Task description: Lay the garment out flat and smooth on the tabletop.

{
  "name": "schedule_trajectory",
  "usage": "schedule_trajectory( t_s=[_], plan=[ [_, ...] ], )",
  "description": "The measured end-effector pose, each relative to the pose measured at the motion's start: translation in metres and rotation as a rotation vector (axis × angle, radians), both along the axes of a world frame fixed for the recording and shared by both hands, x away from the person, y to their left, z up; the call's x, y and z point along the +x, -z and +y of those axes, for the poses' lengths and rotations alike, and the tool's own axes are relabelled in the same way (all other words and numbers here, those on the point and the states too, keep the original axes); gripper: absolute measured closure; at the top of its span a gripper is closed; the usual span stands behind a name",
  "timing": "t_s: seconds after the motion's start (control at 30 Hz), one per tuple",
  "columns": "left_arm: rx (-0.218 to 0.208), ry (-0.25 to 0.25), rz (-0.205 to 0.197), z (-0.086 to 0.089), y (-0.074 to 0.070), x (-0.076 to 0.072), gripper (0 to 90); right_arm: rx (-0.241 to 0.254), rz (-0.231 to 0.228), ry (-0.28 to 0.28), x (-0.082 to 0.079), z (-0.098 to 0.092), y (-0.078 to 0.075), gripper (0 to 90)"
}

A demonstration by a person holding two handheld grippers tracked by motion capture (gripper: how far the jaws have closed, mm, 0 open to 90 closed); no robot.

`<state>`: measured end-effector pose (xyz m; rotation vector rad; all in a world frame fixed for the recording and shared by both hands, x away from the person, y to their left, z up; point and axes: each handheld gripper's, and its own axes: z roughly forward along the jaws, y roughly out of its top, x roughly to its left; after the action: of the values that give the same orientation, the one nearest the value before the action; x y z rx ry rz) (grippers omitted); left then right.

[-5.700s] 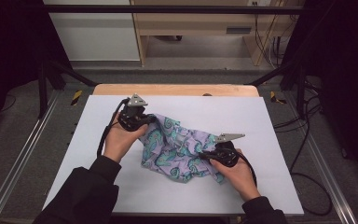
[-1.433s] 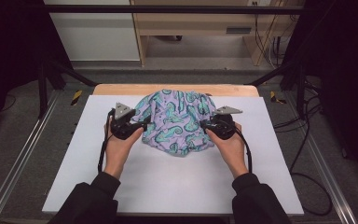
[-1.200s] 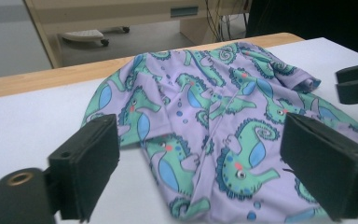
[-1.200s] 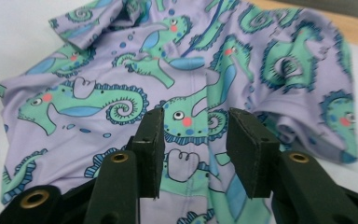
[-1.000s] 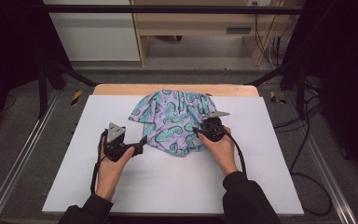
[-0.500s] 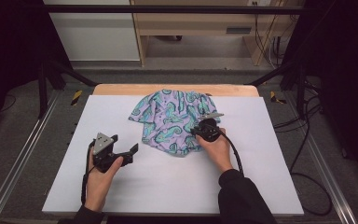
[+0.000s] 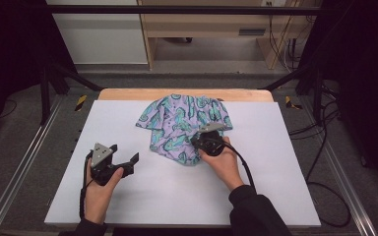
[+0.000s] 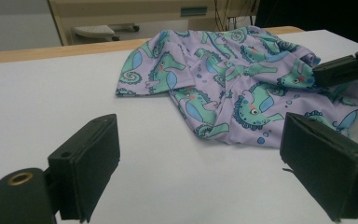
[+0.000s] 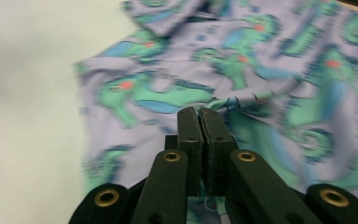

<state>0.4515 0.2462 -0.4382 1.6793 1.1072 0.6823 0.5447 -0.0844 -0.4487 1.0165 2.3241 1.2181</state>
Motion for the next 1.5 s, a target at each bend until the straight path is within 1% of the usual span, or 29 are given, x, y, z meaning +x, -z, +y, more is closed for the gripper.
schedule_trajectory(
  t_s=[0.03,0.27,0.3,0.33,0.37,0.4,0.5,0.57,0.67,0.73,0.83,0.87,0.9,0.97,1.0,1.03,1.07,1.1,1.13,1.17,1.2,1.23,1.27,1.3,1.33,1.37,1.4,1.43,1.5],
  plan=[
    [0.011,-0.002,0.006,0.001,0.002,-0.002,12.0,-0.004,-0.006,-0.022,-0.006,0.005,0.000,88.1],
    [0.013,-0.014,0.012,0.009,0.002,-0.005,12.1,0.002,-0.015,-0.147,-0.049,0.039,0.003,88.2],
    [0.013,-0.014,0.012,0.009,0.002,-0.005,12.1,0.002,-0.015,-0.147,-0.049,0.039,0.003,88.2],
    [0.015,-0.018,0.011,0.012,0.001,-0.006,12.2,0.005,-0.007,-0.190,-0.064,0.048,0.005,88.2],
    [0.015,-0.018,0.011,0.012,0.001,-0.006,12.2,0.005,-0.007,-0.190,-0.064,0.048,0.005,88.2],
    [0.012,-0.020,0.009,0.012,0.000,-0.006,12.2,0.007,-0.003,-0.202,-0.069,0.052,0.006,88.2],
    [0.015,-0.018,0.013,0.013,0.000,-0.007,12.2,0.004,0.015,-0.270,-0.090,0.065,0.011,87.9],
    [0.020,-0.009,0.017,0.012,0.000,-0.007,12.3,-0.012,0.022,-0.288,-0.100,0.070,0.016,86.6],
    [0.035,0.004,0.015,0.009,-0.001,-0.008,12.3,-0.002,0.033,-0.286,-0.108,0.069,0.022,81.9],
    [0.040,0.013,0.012,0.006,-0.002,-0.009,12.1,0.008,0.031,-0.270,-0.117,0.062,0.023,74.7],
    [0.040,0.023,0.011,0.003,-0.002,-0.010,11.9,0.009,0.023,-0.264,-0.121,0.058,0.022,71.8],
    [0.045,0.030,0.010,0.001,-0.003,-0.011,11.8,0.010,0.009,-0.246,-0.126,0.050,0.019,68.3],
    [0.048,0.036,0.008,-0.002,-0.003,-0.012,11.8,0.010,0.009,-0.246,-0.126,0.050,0.019,68.3],
    [0.052,0.055,0.006,-0.008,-0.003,-0.014,11.8,0.010,-0.009,-0.218,-0.130,0.038,0.016,66.6],
    [0.055,0.075,0.006,-0.016,-0.004,-0.016,11.6,0.013,-0.020,-0.189,-0.131,0.026,0.015,65.0],
    [0.055,0.075,0.006,-0.016,-0.004,-0.016,11.5,0.013,-0.020,-0.189,-0.131,0.026,0.015,65.0],
    [0.058,0.090,0.006,-0.022,-0.004,-0.017,11.3,0.013,-0.035,-0.149,-0.130,0.010,0.015,61.6],
    [0.062,0.101,0.006,-0.027,-0.003,-0.018,11.3,0.013,-0.035,-0.149,-0.130,0.010,0.015,61.6],
    [0.068,0.109,0.007,-0.030,-0.003,-0.019,11.3,0.019,-0.045,-0.115,-0.129,-0.003,0.015,56.6],
    [0.073,0.122,0.009,-0.036,-0.003,-0.020,11.3,0.017,-0.056,-0.090,-0.128,-0.010,0.015,52.8],
    [0.076,0.136,0.012,-0.041,-0.002,-0.022,11.3,0.017,-0.056,-0.090,-0.128,-0.010,0.015,52.8],
    [0.085,0.152,0.012,-0.048,-0.002,-0.023,11.3,0.022,-0.074,-0.034,-0.126,-0.026,0.014,42.1],
    [0.092,0.162,0.015,-0.052,-0.001,-0.024,11.3,0.022,-0.074,-0.034,-0.126,-0.026,0.014,42.1],
    [0.099,0.178,0.022,-0.060,0.000,-0.025,11.3,0.023,-0.095,0.024,-0.125,-0.039,0.013,33.4],
    [0.104,0.187,0.025,-0.064,0.001,-0.025,11.3,0.023,-0.095,0.024,-0.125,-0.039,0.013,33.4],
    [0.107,0.203,0.033,-0.076,0.003,-0.026,11.4,0.031,-0.115,0.071,-0.123,-0.050,0.013,26.6],
    [0.108,0.209,0.037,-0.082,0.004,-0.026,11.4,0.039,-0.116,0.095,-0.122,-0.056,0.013,23.7],
    [0.108,0.209,0.037,-0.082,0.004,-0.026,11.3,0.039,-0.116,0.095,-0.122,-0.056,0.013,23.7],
    [0.117,0.202,0.046,-0.092,0.007,-0.025,10.0,0.070,-0.123,0.134,-0.122,-0.067,0.013,17.4]
  ],
)
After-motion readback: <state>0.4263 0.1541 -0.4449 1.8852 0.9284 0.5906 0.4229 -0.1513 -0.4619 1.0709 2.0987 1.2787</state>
